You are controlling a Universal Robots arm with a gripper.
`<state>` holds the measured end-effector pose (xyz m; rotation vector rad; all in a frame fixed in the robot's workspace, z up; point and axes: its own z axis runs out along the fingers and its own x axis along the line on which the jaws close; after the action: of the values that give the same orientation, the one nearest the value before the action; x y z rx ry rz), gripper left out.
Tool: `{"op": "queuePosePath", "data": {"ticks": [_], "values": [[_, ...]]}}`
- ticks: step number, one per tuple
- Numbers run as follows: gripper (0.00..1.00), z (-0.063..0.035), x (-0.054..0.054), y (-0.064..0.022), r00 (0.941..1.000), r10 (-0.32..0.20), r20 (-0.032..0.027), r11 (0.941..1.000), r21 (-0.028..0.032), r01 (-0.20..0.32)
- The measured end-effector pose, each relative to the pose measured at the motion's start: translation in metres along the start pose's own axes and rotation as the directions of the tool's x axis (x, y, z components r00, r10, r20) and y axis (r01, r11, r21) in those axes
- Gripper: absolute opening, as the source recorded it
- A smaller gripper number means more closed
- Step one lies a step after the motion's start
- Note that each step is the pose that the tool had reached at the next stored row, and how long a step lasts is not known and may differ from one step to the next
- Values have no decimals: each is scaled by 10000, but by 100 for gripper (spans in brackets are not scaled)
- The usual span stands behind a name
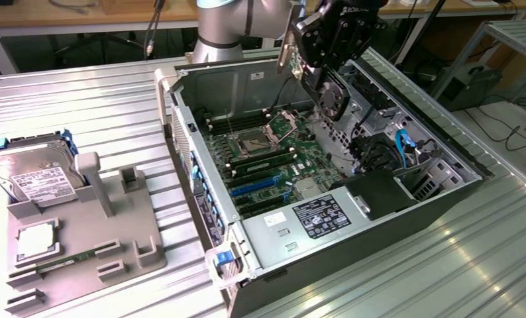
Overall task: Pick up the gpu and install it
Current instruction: 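Pick up the gpu and move the gpu toward the slot, then insert the gpu into the slot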
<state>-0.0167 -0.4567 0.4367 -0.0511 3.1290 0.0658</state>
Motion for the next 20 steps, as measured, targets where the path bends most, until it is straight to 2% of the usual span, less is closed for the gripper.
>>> {"op": "queuePosePath", "data": {"ticks": [9,20], "values": [[27,25,-249,-9,10000,0,5,10000,3,0],[27,27,-253,-9,10000,0,7,10000,2,0]]}}
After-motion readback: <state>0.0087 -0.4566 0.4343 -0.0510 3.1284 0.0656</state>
